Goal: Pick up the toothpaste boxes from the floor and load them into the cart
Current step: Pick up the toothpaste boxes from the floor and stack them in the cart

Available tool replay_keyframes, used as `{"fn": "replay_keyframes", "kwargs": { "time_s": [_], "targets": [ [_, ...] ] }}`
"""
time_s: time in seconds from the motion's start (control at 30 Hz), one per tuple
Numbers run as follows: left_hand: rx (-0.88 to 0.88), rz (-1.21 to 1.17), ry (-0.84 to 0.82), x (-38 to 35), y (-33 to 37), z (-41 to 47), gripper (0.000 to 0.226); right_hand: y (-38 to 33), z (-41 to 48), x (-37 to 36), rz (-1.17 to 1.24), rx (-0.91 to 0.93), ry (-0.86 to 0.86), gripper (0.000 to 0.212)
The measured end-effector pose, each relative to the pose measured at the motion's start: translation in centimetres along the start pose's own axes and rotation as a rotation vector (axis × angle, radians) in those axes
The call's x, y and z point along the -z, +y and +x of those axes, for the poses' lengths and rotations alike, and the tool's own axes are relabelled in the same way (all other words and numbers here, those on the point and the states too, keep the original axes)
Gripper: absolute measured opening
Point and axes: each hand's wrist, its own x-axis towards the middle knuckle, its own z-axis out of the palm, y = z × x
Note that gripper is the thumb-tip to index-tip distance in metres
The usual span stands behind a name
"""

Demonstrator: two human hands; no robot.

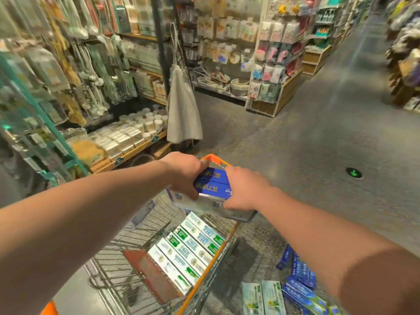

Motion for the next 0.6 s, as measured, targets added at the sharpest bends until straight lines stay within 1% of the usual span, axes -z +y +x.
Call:
{"fn": "replay_keyframes", "kwargs": {
  "time_s": [0.07, 0.13, 0.2, 0.3, 0.43, 0.53, 0.6],
  "targets": [
    [0.012, 0.002, -0.021, -1.5, -2.5, 2.2, 0.063, -0.5, 3.6, -1.7, -0.005, -0.006, 0.001, 0.056],
    [0.005, 0.019, -0.030, -2.6, -3.5, 3.7, 0.067, -0.6, 5.3, -2.9, 0.002, -0.012, -0.015, 0.057],
    [0.011, 0.003, -0.041, -4.7, -5.3, 7.2, 0.072, -0.1, 9.0, -5.0, 0.018, -0.026, -0.029, 0.063],
    [0.018, -0.042, -0.065, -8.2, -7.0, 12.4, 0.067, 1.5, 13.9, -8.7, 0.049, -0.058, -0.085, 0.073],
    [-0.028, -0.068, -0.081, -13.0, -7.4, 18.7, 0.063, 4.2, 18.5, -13.9, 0.078, -0.123, -0.164, 0.077],
    [-0.082, -0.072, -0.080, -16.7, -7.1, 22.9, 0.065, 6.2, 20.8, -17.3, 0.096, -0.163, -0.215, 0.076],
    [-0.110, -0.090, -0.107, -19.3, -6.7, 25.2, 0.067, 7.1, 21.9, -19.5, 0.094, -0.184, -0.253, 0.079]
  ]
}}
